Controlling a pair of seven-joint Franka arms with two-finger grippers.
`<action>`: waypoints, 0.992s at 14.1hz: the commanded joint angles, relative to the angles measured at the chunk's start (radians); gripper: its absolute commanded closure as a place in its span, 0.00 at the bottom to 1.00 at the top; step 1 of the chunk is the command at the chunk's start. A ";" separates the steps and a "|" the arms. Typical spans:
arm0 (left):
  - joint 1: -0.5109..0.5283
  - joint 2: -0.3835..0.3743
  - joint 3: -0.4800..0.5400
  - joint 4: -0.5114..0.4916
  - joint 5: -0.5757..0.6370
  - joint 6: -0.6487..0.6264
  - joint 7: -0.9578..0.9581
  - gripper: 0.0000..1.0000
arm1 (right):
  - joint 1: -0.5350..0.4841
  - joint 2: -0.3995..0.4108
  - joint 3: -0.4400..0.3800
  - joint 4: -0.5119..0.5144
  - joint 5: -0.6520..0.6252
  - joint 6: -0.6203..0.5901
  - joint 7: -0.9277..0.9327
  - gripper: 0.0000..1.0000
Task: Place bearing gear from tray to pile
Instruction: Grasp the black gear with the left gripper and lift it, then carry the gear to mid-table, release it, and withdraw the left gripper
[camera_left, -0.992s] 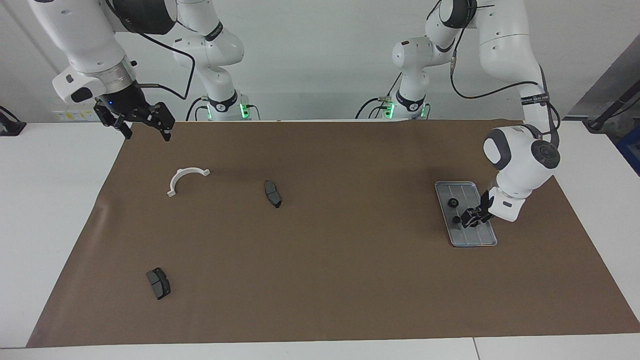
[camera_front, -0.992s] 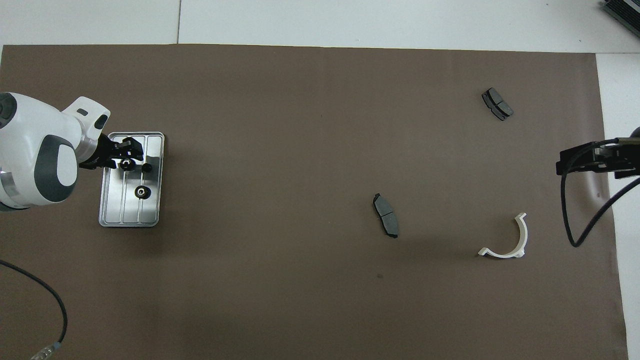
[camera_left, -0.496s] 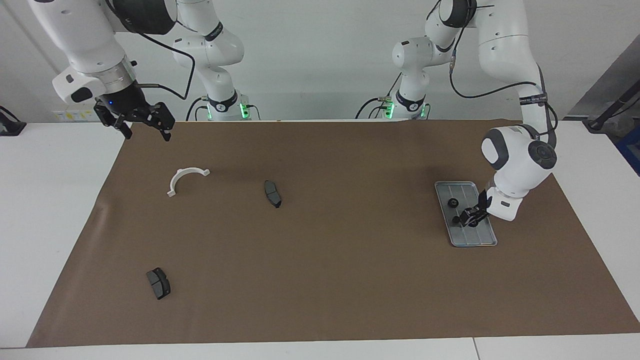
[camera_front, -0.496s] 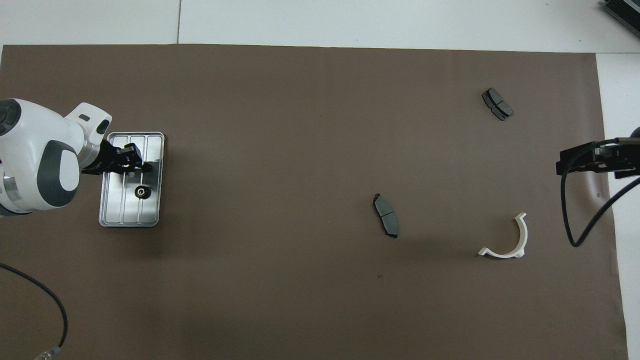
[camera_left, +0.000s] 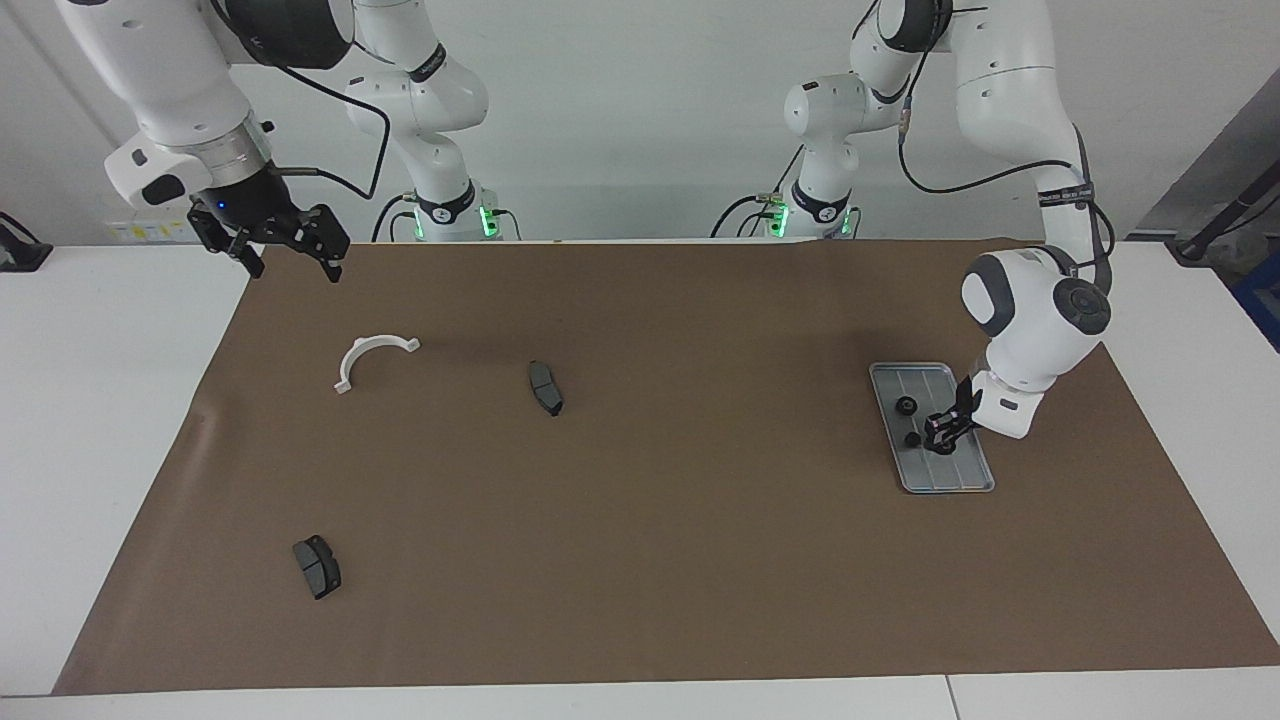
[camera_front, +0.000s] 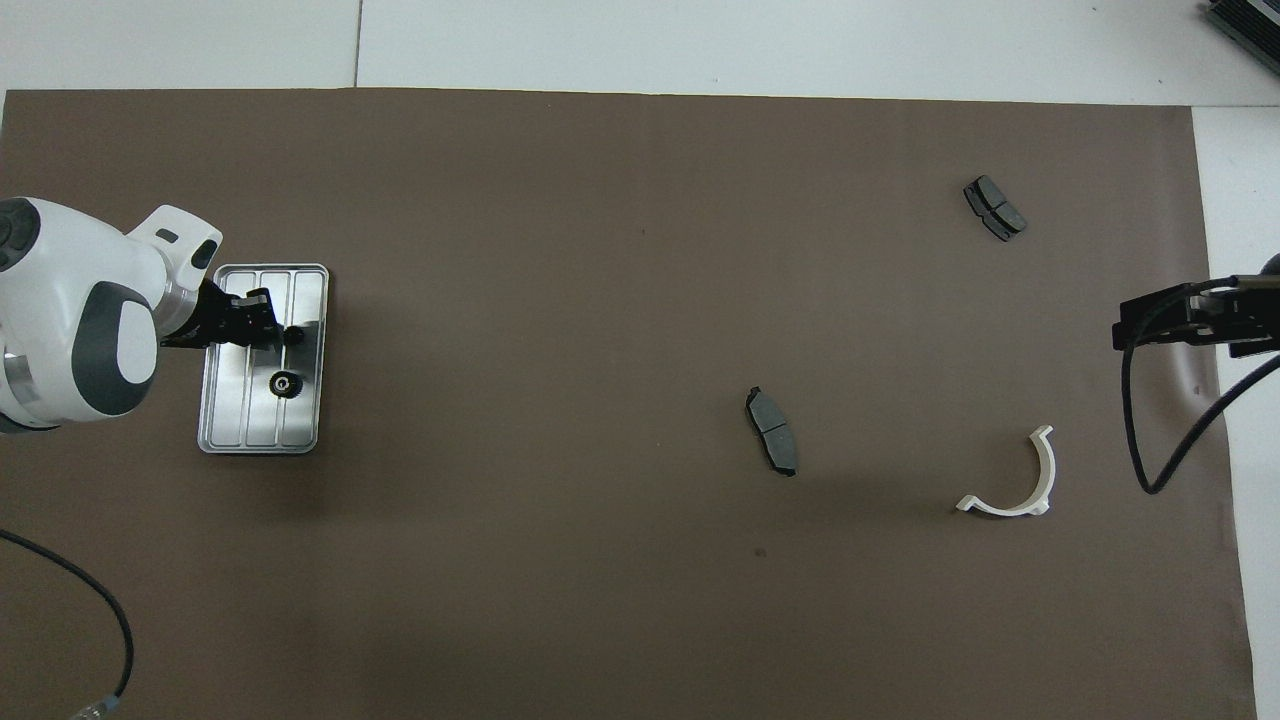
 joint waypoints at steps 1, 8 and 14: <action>-0.060 -0.009 0.007 0.055 0.023 -0.059 -0.057 1.00 | -0.002 -0.027 0.001 -0.028 0.021 0.003 0.015 0.00; -0.424 -0.009 0.006 0.097 0.052 -0.113 -0.619 1.00 | -0.002 -0.027 0.003 -0.028 0.021 0.003 0.015 0.00; -0.683 -0.012 0.003 0.062 0.052 -0.039 -0.789 0.99 | -0.002 -0.027 0.001 -0.028 0.021 0.003 0.015 0.00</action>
